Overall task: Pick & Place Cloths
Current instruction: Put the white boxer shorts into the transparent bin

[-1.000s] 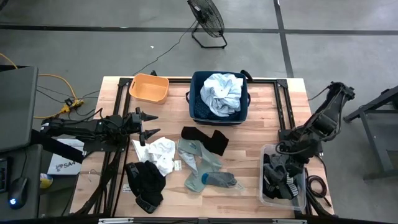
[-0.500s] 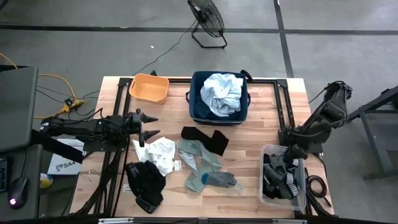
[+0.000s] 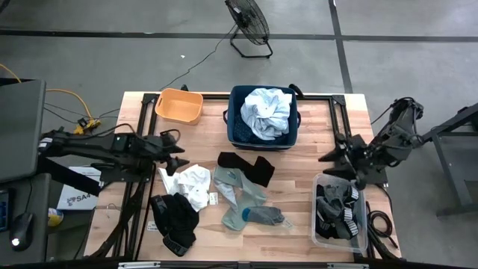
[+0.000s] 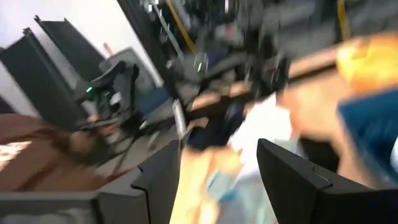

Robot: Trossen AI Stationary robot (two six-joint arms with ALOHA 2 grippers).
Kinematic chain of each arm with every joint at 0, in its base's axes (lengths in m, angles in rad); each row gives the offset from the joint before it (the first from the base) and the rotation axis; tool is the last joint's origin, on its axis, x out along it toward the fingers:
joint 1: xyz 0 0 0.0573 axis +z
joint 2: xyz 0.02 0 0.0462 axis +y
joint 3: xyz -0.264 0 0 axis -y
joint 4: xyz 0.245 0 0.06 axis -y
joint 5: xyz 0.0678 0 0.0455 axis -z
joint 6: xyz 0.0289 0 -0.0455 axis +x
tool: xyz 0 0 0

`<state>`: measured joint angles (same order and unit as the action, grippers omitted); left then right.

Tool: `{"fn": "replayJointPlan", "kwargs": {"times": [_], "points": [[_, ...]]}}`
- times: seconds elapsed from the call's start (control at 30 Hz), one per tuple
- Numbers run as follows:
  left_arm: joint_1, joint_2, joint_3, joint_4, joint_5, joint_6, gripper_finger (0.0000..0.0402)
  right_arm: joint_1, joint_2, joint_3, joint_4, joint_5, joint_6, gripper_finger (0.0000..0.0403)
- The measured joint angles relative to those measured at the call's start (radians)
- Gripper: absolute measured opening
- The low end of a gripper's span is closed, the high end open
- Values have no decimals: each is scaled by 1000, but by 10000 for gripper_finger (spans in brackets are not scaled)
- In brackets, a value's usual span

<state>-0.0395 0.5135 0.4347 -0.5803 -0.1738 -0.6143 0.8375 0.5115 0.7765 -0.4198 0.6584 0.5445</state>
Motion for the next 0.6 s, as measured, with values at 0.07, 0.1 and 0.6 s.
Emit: {"fn": "replayJointPlan", "kwargs": {"times": [0.07,0.1,0.6], "points": [[0,62,52,-81,27,-73,305,0,25,0,81,51,-108,204],[0,91,75,-125,42,-120,305,0,37,0,107,78,-146,204],[0,406,132,-251,268,-396,305,-13,293,0,155,309,-59,204]]}}
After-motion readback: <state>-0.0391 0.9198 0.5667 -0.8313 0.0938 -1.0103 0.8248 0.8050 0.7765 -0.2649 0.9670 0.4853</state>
